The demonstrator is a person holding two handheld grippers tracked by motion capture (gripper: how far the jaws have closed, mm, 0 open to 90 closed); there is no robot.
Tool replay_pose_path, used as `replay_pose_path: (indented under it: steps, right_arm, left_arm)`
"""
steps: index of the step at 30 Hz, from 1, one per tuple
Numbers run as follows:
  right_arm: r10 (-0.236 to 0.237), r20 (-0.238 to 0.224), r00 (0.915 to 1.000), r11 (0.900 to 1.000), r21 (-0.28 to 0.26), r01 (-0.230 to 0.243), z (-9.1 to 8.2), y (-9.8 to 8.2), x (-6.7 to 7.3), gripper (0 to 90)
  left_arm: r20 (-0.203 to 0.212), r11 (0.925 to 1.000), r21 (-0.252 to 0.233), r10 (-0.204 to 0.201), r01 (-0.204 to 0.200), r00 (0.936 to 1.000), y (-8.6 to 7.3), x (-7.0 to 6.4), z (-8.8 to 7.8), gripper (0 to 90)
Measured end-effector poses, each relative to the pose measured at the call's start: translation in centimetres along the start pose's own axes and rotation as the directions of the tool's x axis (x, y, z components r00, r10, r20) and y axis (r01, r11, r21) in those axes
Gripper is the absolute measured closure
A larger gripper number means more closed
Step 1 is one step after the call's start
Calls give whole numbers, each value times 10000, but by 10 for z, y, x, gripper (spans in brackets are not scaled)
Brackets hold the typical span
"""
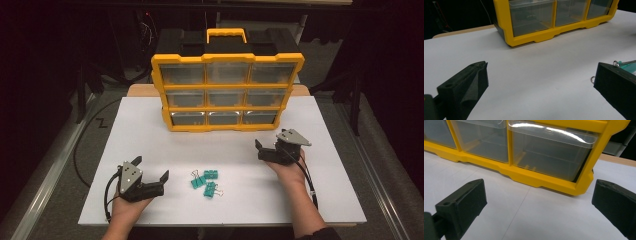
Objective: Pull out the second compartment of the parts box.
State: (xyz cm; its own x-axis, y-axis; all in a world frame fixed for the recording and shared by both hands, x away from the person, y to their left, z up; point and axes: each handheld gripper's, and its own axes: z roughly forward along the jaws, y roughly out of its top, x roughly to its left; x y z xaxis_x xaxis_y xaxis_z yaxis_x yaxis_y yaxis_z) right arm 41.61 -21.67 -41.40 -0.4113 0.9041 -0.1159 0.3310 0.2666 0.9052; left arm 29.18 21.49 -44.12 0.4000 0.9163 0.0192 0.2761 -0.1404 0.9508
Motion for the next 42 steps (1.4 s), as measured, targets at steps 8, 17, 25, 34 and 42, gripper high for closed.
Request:
replay_pose_path:
  steps: [8, 17, 25, 34, 42]
  right_arm:
    - [-597, 499, 9970, 9977, 339, 581, -6, -4, -4, 9]
    - [-1553, 620, 9859, 9861, 697, 1510, -12, -12, -2, 9]
    - [-2905, 740, 9540, 9538, 1019, 2825, -18, -21, 6, 9]
    - [-4230, 819, 9024, 9043, 1006, 4148, -21, -23, 18, 9]
    - [-5288, 1056, 8421, 8480, 1057, 5193, -22, -24, 27, 9]
  left_arm:
    - [263, 9999, -20, 103, -103, 9996, 1, -1, -2, 3]
    - [262, 10000, -57, 33, -31, 9997, 1, 0, -3, 3]
    - [333, 9999, -142, 90, -85, 9994, 1, 0, -3, 3]
    - [302, 9994, -62, 356, -355, 9989, 1, -3, -1, 4]
    - [390, 9992, -73, 407, -404, 9984, 0, -2, -1, 4]
